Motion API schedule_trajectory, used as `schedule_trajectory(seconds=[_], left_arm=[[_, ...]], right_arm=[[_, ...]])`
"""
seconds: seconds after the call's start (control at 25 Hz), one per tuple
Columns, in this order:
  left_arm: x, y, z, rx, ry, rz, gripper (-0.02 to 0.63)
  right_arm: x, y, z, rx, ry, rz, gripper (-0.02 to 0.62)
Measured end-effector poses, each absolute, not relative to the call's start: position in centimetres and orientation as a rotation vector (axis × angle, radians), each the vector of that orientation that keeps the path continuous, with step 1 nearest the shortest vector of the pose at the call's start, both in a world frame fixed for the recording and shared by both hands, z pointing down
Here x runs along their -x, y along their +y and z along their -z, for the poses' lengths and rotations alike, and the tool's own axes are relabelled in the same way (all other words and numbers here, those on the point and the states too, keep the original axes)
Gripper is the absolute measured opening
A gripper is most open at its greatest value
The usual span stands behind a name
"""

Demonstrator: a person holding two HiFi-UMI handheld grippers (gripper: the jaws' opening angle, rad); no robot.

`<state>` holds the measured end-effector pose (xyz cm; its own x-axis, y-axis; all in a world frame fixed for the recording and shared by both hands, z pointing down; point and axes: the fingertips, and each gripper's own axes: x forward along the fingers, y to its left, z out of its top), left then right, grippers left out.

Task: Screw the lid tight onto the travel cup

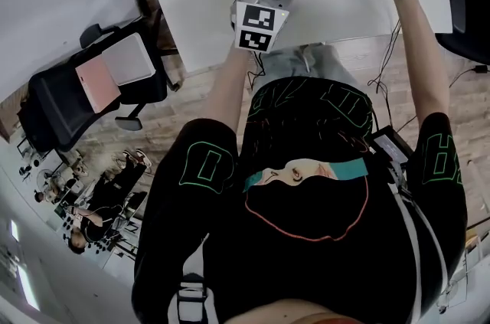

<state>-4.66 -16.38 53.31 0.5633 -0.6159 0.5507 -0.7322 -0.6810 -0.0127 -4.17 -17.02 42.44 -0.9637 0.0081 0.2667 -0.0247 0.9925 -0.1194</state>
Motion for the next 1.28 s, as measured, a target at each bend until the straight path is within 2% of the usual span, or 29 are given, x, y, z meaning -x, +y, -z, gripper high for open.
schedule_trajectory(seconds=[0.28,0.68,1.28], left_arm=[[4.5,-16.17,-53.11,-2.579,-1.114,-0.783,0.29],[4.77,-16.43,-53.42,-2.566,-1.135,-0.796,0.29],[4.6,-16.49,-53.49,-2.572,-1.124,-0.816,0.288]], right_arm=[[3.92,-16.78,-42.18,-0.258,-2.913,-0.171,0.213],[4.11,-16.65,-42.34,-1.045,-2.874,-0.184,0.212],[3.42,-16.63,-42.53,-0.933,-2.866,-0.195,0.225]])
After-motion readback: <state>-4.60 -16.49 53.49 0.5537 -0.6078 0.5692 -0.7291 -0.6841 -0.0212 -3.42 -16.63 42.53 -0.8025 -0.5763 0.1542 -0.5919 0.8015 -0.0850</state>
